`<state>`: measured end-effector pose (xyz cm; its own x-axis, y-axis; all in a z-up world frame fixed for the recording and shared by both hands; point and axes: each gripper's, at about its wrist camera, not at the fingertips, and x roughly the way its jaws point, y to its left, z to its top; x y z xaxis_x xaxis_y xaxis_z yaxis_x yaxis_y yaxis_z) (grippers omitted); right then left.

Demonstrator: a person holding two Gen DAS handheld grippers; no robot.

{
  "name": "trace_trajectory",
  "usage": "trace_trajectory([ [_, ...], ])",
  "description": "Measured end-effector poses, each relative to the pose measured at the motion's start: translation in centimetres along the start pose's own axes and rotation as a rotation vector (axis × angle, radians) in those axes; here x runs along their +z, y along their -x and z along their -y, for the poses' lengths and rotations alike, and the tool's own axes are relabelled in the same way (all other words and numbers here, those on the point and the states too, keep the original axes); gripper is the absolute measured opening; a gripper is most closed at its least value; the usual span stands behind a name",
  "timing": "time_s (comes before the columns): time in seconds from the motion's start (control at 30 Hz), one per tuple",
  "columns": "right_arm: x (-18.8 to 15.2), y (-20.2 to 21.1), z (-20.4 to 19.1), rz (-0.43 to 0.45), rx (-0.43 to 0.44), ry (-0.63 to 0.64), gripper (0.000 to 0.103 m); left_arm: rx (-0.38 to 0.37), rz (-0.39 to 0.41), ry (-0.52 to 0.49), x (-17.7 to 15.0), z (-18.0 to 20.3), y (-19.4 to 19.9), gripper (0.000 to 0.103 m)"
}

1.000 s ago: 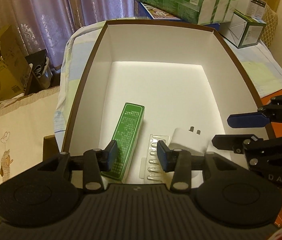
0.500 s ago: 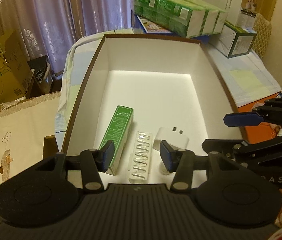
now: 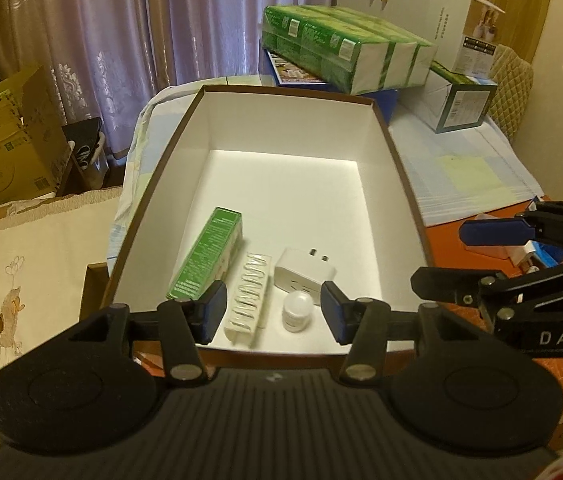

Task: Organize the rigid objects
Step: 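Withdraw both grippers from the box back toward the table items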

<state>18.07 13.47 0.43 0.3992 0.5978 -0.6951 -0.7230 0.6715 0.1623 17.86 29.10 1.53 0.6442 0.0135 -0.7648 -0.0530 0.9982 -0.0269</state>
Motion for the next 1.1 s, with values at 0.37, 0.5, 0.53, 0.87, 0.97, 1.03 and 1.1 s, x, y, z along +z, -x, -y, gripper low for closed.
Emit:
trace_trajectory([
  [0.37, -2.2, 3.6, 1.6, 0.007, 0.001, -0.015, 0.066, -0.011, 0.005, 0.010, -1.7, 3.6, 1.7, 0.048],
  [0.5, -3.3, 5.0, 2.9, 0.009, -0.006, -0.024, 0.066, -0.032, 0.011, -0.006, -1.9, 5.9, 2.1, 0.048],
  [0.53, -3.6, 5.4, 3.3, 0.009, -0.007, -0.028, 0.066, -0.040, 0.012, -0.010, -1.9, 6.6, 2.2, 0.048],
  [0.87, -7.4, 10.3, 8.6, 0.010, -0.061, -0.123, 0.067, -0.122, -0.001, -0.072, -1.9, 14.0, 2.0, 0.048],
  [0.97, -8.5, 11.7, 10.6, 0.003, -0.094, -0.167, 0.067, -0.143, -0.011, -0.090, -1.8, 16.0, 1.4, 0.048],
  [1.03, -9.4, 12.6, 12.0, -0.001, -0.120, -0.198, 0.067, -0.158, -0.019, -0.104, -1.8, 17.5, 1.0, 0.048],
  [1.1, -10.2, 13.5, 13.3, -0.003, -0.144, -0.227, 0.067, -0.174, -0.026, -0.121, -1.7, 18.9, 0.5, 0.048],
])
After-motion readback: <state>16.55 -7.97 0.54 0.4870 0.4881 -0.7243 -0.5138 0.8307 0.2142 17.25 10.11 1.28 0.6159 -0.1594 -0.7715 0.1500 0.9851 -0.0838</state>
